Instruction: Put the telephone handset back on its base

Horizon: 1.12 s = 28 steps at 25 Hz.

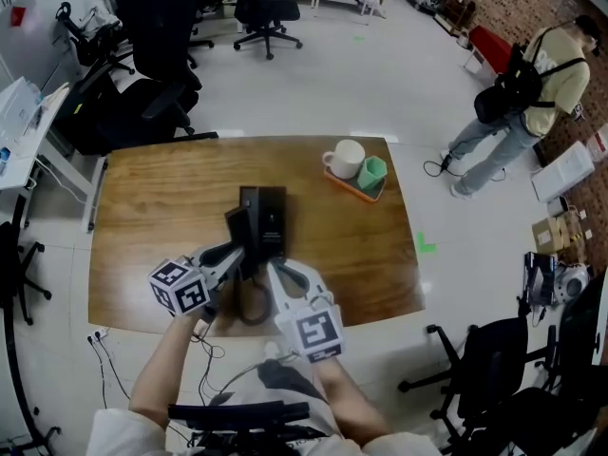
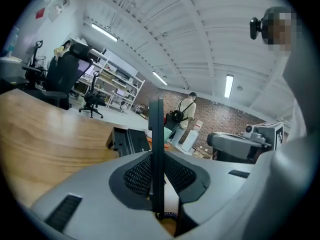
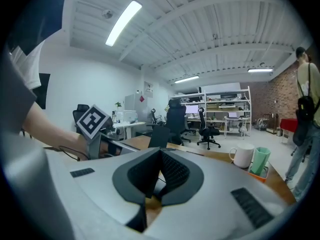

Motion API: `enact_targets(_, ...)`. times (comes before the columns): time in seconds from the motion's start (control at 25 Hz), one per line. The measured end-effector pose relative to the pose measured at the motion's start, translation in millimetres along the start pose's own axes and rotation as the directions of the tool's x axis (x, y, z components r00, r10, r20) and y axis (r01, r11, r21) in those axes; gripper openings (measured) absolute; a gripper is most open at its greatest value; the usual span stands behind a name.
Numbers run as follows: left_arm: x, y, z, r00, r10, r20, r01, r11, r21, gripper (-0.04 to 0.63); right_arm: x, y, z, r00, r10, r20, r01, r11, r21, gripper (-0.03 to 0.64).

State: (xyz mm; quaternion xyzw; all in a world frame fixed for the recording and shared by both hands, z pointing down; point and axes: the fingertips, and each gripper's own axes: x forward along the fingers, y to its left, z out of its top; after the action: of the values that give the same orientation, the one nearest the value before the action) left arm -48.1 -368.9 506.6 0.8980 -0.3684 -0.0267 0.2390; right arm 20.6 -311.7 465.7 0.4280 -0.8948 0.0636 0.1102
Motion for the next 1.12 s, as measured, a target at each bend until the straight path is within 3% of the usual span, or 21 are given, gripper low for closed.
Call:
enact_targets(0.56,46.2,54.5,-8.7,0.978,-0.140,-0.157,0.119,0.983,-0.139,0.064,19.1,-11.5,-12.5,0.999,0.040,-0.034,-0.039,0.999,0.028,0.005)
enact_targets(0.84,52.7,80.1,-13.0,0.979,-0.165,-0.123,0.123,0.947,-0.297,0.064,21.1,-17.2,-16.5,0.998,0.040,-0.047,-0.038,0.998,0.052,0.005)
enact_targets(1.0,55.7,86.1,-14.3,0.971,-0.220,-0.096,0.166,0.904,-0.394,0.064,23.7,-15.6,-21.5,0.997,0.054,-0.060,-0.051,0.997,0.055,0.005)
enact_targets(1.12,58.5,87.3,-8.4,0.961,-0.254,-0.108,0.192,0.897,-0.399,0.064,25.7,-12.5,-20.8,0.996,0.061,-0.063,-0.057,0.996,0.064,0.005)
